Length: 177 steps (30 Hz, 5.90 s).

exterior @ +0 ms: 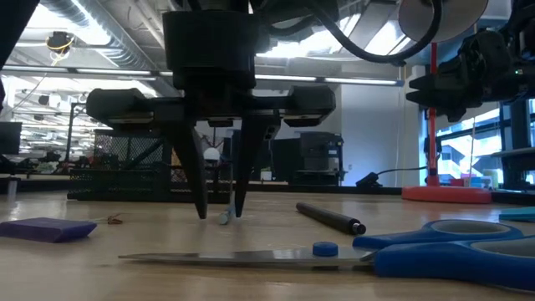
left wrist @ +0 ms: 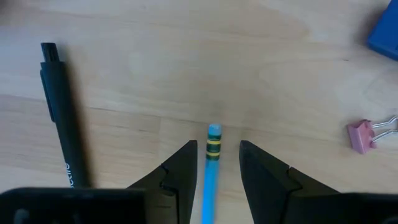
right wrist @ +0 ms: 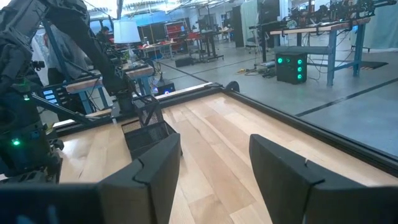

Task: Pick and place office supplies into organizer
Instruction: Put the top blue pencil into the black desk organizer

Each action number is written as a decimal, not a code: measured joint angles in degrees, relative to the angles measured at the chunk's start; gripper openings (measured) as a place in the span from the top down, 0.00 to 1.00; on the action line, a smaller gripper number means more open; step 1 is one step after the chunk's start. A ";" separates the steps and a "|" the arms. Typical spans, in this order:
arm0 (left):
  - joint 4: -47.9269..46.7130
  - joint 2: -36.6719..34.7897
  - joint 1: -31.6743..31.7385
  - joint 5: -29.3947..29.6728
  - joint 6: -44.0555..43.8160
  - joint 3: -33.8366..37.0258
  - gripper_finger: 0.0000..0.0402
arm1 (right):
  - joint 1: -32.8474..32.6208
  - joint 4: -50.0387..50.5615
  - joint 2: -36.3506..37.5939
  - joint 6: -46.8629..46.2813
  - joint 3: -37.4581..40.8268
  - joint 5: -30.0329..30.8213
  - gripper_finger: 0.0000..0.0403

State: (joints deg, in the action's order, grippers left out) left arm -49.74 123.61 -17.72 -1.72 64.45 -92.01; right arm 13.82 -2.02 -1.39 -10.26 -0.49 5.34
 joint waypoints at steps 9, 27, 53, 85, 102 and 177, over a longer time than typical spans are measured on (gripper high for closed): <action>1.53 -0.04 1.11 -3.52 -0.72 1.62 0.73 | 0.00 0.00 0.00 0.00 0.00 0.00 0.52; 1.74 -0.07 1.71 -3.61 -0.98 1.73 0.86 | 0.00 -0.01 0.00 0.00 0.00 0.00 0.52; 8.94 0.14 -0.40 -6.68 -1.87 1.84 0.98 | 0.01 0.00 0.00 -1.62 -0.01 0.03 0.52; 15.95 3.36 -0.73 -7.57 -27.41 1.57 0.99 | 0.00 0.24 0.00 -2.75 0.00 -1.53 0.52; 9.62 3.13 3.79 -7.78 -52.43 1.40 0.99 | 0.00 0.24 0.00 -2.66 0.00 -1.53 0.52; -2.57 2.69 1.81 4.16 -42.28 1.09 0.92 | 0.00 0.57 0.00 -3.08 0.00 -3.50 0.52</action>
State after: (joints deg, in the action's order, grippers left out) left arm -52.31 126.30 -15.90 2.44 22.16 -90.91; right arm 13.82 -1.45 -1.39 -13.34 -0.49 1.85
